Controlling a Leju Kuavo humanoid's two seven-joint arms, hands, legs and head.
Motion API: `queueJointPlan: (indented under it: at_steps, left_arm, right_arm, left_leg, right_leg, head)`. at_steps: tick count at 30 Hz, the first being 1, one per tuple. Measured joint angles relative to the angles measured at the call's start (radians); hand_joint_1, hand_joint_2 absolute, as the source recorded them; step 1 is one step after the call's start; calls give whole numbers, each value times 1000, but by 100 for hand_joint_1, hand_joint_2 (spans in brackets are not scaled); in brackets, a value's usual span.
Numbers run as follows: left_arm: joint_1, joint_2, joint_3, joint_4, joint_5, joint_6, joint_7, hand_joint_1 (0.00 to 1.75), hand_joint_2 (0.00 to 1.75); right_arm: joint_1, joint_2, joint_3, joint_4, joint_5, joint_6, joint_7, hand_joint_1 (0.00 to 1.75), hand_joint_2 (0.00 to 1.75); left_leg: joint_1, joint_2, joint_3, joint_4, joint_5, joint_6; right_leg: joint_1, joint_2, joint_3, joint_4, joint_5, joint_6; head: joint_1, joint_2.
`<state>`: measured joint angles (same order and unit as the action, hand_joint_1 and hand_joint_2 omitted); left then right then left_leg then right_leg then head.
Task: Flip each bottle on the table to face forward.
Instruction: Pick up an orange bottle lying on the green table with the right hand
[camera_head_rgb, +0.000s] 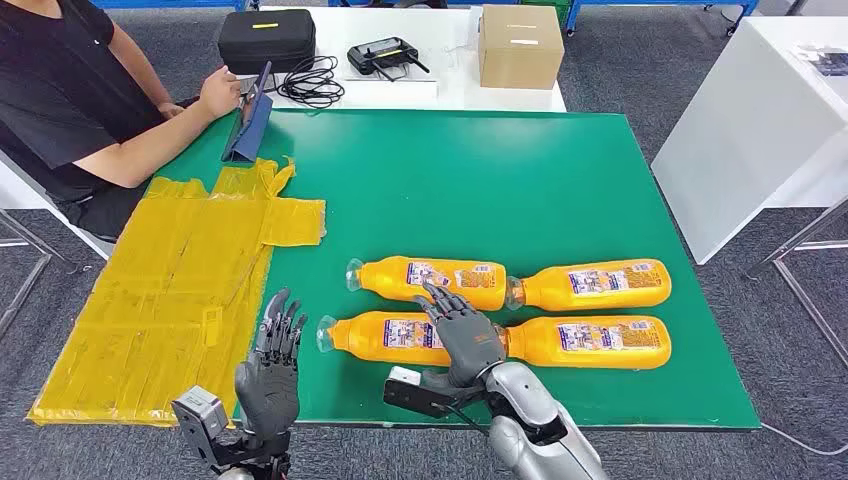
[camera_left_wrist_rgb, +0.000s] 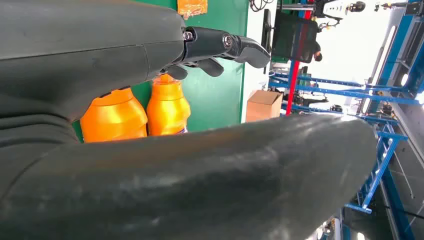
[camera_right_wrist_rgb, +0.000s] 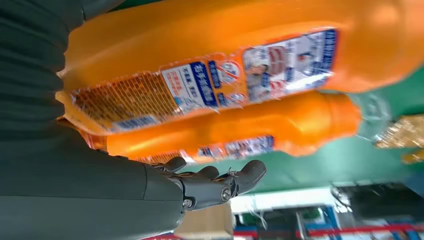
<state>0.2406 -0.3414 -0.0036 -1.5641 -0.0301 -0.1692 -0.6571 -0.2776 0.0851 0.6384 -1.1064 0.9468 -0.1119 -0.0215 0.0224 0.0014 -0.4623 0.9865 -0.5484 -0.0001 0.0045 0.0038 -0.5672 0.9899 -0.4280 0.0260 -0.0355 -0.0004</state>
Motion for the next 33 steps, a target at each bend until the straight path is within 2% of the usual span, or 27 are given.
queueJointPlan:
  at_steps: [7, 8, 11, 12, 17, 24, 26, 33]
  left_arm:
    - [-3, -1, 6, 4, 0, -11, 4, 0, 0]
    - [-5, -1, 7, 6, 0, -13, 6, 0, 0]
    - [-15, -1, 11, 15, 2, -19, 11, 0, 0]
    - [-19, -1, 13, 19, 4, -20, 12, 0, 0]
    - [-36, -1, 20, 35, 57, -8, 13, 0, 0]
    - [-39, -2, 29, 36, 147, 28, 8, 0, 0]
    - [-39, -2, 30, 33, 182, 71, 2, 0, 0]
    - [-39, -2, 35, -36, 335, 330, -30, 0, 0]
  right_arm:
    - [-60, 0, 23, 116, -67, 73, 11, 0, 175]
    - [-77, 0, 31, 140, -75, 87, 14, 6, 175]
    - [-137, 1, 58, 220, -110, 146, 17, 137, 175]
    - [-157, 1, 67, 248, -124, 165, 15, 175, 175]
    - [-225, 0, 104, 357, -193, 217, -8, 175, 175]
    - [-261, -5, 129, 416, -226, 222, -8, 175, 175]
    - [-263, -6, 132, 421, -240, 223, -2, 175, 175]
    - [-262, -16, 160, 430, -295, 212, 55, 175, 175]
  left_leg:
    - [0, 0, 1, 0, 0, 0]
    - [0, 0, 2, 0, 0, 0]
    - [0, 2, 8, 0, -1, 0]
    - [0, 2, 11, 0, -1, 0]
    - [0, 6, 19, 0, -1, 0]
    - [0, 5, 26, -1, 0, 0]
    - [0, 5, 28, -1, 0, 0]
    - [-1, 4, 34, -1, -3, 1]
  right_leg:
    - [0, 0, 0, 0, 0, 0]
    - [0, 1, 1, 0, 0, 0]
    - [0, 2, 6, -1, 0, 0]
    - [0, 3, 8, -1, 0, 0]
    - [1, 5, 15, -2, 0, 0]
    - [1, 5, 24, -2, 0, 0]
    - [1, 5, 25, -2, 0, 0]
    - [1, 5, 27, -2, -2, 1]
  head:
    - [0, 0]
    - [0, 0]
    - [0, 0]
    - [0, 0]
    - [0, 0]
    - [0, 0]
    - [0, 0]
    - [0, 0]
